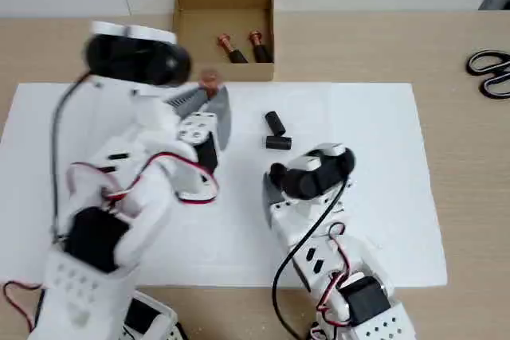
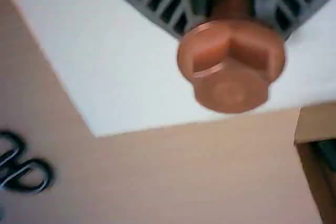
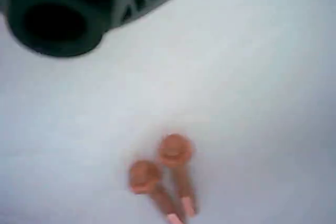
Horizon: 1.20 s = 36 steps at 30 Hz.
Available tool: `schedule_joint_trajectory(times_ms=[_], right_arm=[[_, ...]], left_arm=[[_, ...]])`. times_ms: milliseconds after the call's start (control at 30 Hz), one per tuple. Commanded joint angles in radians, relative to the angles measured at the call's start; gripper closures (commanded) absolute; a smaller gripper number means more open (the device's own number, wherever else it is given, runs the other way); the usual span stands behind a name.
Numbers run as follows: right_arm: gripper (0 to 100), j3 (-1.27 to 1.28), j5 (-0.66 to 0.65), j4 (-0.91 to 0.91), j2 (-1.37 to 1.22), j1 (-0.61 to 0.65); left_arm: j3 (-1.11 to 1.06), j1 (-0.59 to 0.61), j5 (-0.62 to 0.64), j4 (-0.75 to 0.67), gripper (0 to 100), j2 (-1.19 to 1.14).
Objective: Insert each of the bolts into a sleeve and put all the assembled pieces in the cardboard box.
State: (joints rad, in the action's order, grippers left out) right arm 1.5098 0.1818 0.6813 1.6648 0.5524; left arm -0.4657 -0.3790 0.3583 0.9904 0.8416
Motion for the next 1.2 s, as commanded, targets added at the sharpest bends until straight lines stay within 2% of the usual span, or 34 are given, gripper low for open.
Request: schedule_joint_trajectory(times_ms=[0,100,267,567,1167], right_arm=[[96.7,-0.008,0.012,-0.027,0.021,0.048],[96.7,-0.008,0.012,-0.027,0.021,0.058],[96.7,-0.008,0.009,-0.027,0.022,0.059],[96.7,0.032,0.006,-0.09,0.022,0.111],[96.7,0.032,0.006,-0.09,0.022,0.113]], left_arm=[[-0.111,-0.002,-0.006,-0.166,99,0.023],[-0.191,-0.002,-0.003,-0.242,99,0.023],[-0.249,-0.04,0.063,-0.262,99,0.023],[-0.249,-0.117,0.066,-0.201,99,0.023],[-0.249,-0.121,0.068,-0.124,99,0.023]])
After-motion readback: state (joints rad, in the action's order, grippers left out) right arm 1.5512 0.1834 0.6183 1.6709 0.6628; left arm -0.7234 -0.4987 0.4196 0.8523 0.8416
